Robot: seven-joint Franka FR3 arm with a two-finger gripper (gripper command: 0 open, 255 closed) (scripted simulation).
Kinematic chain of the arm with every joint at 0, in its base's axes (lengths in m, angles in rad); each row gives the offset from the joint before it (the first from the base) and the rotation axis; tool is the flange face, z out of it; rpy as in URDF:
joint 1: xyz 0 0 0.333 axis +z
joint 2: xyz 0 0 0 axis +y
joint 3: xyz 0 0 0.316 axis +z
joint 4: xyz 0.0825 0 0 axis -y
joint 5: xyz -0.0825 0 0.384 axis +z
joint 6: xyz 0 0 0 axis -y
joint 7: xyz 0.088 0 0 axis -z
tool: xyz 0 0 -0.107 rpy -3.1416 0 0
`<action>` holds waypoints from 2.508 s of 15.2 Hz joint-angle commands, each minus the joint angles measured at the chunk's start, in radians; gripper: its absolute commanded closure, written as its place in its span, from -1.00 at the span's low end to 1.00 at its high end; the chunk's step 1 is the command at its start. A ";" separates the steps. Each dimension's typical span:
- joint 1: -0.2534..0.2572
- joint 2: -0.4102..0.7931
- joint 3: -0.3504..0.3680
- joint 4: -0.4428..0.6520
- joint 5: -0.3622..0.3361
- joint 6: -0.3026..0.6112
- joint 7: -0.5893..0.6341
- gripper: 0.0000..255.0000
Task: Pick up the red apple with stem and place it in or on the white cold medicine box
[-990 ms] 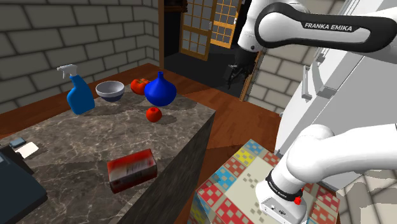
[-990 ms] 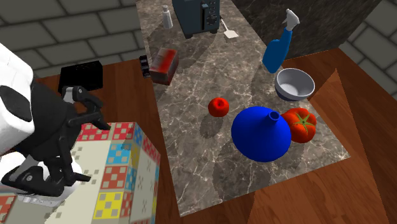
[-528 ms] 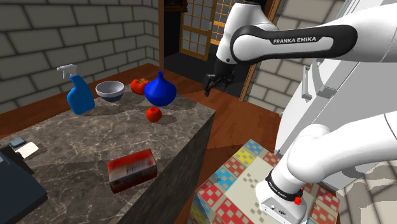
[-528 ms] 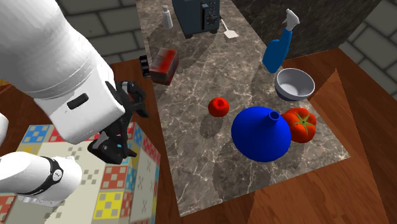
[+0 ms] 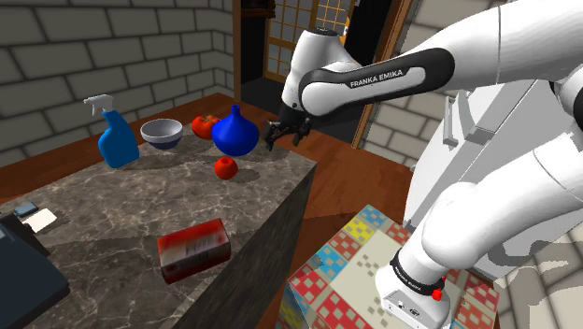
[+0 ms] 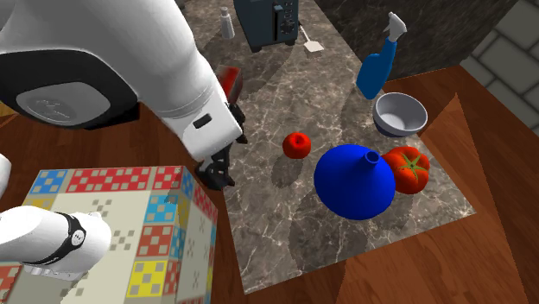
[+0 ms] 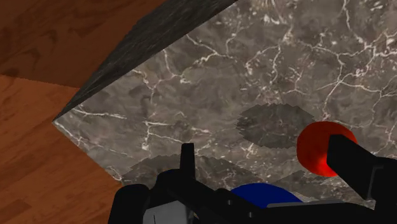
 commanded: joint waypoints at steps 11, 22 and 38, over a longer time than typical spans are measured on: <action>0.007 0.444 0.092 0.272 -0.180 0.251 0.339 -1.00; 0.050 0.652 0.058 0.401 -0.294 0.342 0.462 -1.00; 0.049 0.651 0.058 0.401 -0.293 0.342 0.461 1.00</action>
